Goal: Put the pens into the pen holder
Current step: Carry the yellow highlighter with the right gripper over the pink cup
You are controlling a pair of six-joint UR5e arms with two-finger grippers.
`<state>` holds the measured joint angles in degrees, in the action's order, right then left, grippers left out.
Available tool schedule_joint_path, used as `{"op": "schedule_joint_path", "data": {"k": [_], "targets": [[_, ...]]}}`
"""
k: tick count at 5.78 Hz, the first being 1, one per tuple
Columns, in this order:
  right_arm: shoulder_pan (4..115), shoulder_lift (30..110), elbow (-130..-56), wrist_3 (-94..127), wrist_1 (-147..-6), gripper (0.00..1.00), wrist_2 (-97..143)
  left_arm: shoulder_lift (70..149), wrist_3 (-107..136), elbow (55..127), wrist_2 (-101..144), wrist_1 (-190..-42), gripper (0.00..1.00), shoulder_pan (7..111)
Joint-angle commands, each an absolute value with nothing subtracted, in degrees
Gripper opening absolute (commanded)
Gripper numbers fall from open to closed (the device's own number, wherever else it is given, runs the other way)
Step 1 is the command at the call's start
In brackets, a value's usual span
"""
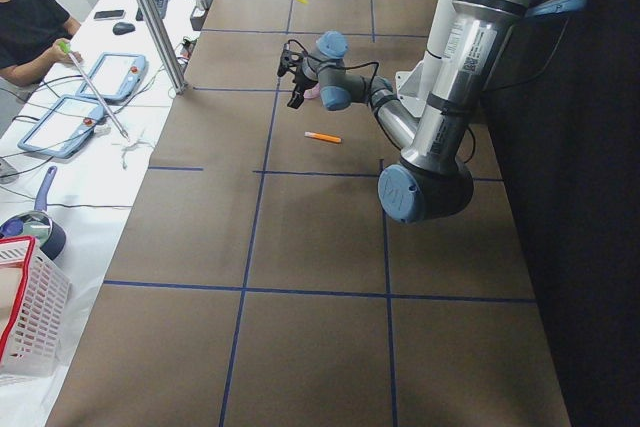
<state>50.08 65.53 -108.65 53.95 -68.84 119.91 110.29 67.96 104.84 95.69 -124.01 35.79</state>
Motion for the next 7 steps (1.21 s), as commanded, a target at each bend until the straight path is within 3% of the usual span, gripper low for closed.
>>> {"op": "schedule_joint_path", "data": {"k": [1,4,7], "targets": [[40.6,59.9,-108.2,61.5,-69.4,0.00,107.4,111.0,67.9,102.8,95.7,-124.3,1.00,35.3],[32.4,52.2,-102.2,67.1,-71.4,0.01,93.7,111.2,60.9,97.9,96.0,-130.1,1.00,35.0],[28.5,51.1,-99.1,66.9,-71.4,0.04,88.6,110.9,60.8,98.3,96.6,-131.8,1.00,35.0]]}}
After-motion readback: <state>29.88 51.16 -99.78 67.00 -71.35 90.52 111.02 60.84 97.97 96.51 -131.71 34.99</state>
